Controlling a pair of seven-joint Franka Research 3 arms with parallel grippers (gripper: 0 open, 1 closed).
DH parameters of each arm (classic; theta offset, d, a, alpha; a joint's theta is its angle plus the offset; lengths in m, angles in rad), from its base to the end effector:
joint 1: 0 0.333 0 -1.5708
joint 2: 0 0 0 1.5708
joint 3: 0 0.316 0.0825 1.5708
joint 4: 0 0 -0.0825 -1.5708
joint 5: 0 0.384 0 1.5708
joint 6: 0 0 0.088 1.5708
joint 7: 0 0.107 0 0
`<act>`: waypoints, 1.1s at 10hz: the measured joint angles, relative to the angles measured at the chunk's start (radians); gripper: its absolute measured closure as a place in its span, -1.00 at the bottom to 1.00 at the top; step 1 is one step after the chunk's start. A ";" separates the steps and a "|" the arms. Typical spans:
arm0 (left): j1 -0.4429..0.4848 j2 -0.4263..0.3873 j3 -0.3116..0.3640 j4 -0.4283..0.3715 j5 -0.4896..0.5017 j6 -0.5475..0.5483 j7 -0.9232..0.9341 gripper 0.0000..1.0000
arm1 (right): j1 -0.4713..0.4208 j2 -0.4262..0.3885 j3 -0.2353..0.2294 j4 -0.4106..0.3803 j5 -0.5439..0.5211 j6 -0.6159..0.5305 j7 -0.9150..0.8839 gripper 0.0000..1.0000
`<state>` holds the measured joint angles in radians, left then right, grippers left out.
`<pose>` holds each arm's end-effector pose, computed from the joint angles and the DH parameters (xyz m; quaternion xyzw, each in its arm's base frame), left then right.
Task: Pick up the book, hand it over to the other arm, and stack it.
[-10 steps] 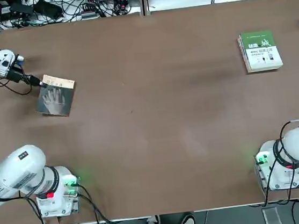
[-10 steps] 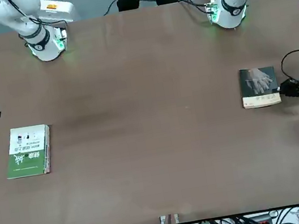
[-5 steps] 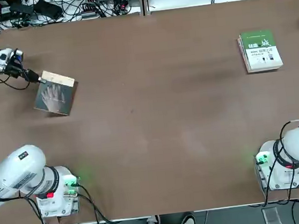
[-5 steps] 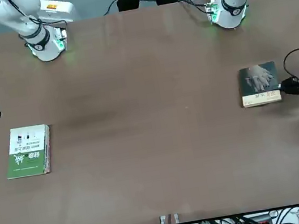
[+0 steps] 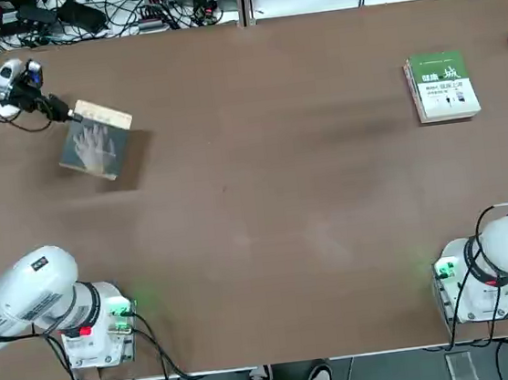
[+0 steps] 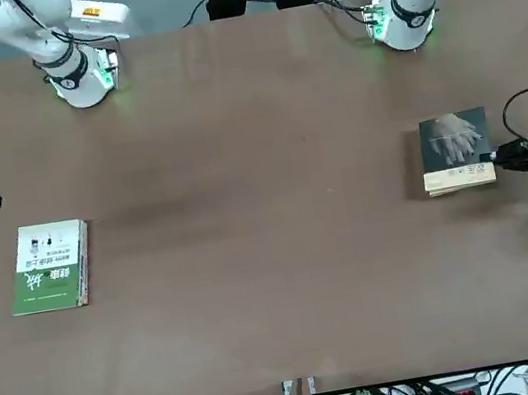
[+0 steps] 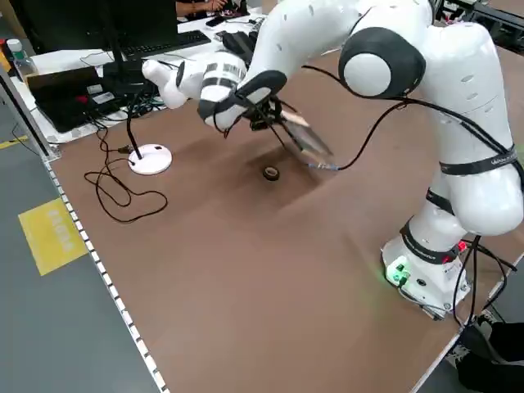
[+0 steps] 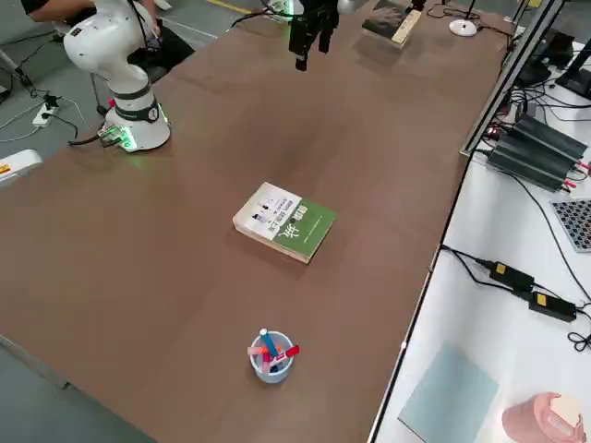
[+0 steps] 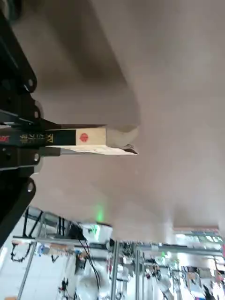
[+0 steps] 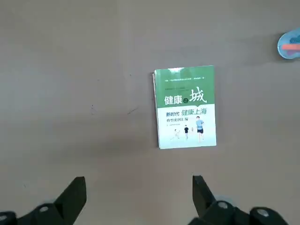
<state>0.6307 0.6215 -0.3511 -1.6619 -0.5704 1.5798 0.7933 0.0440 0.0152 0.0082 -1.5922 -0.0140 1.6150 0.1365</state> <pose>0.5969 0.1338 0.2586 0.8663 -0.1345 -0.0839 0.4738 0.5622 0.0279 0.6098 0.9991 -0.0419 0.0044 0.0065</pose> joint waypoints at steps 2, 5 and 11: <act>0.000 -0.019 -0.049 0.012 -0.026 -0.009 -0.073 0.98 | 0.000 0.000 0.000 -0.002 0.003 0.000 0.000 -1.00; -0.001 -0.041 -0.136 0.031 -0.059 -0.009 -0.189 0.98 | -0.001 0.001 0.000 -0.002 0.055 0.000 0.000 -1.00; -0.035 -0.045 -0.303 0.088 -0.128 0.046 -0.453 0.98 | -0.011 0.002 -0.007 -0.029 0.213 0.000 0.006 -1.00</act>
<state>0.5955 0.5762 -0.6539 -1.5742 -0.6982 1.6257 0.3407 0.0332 0.0169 0.0008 -1.6210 0.1991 1.6150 0.1429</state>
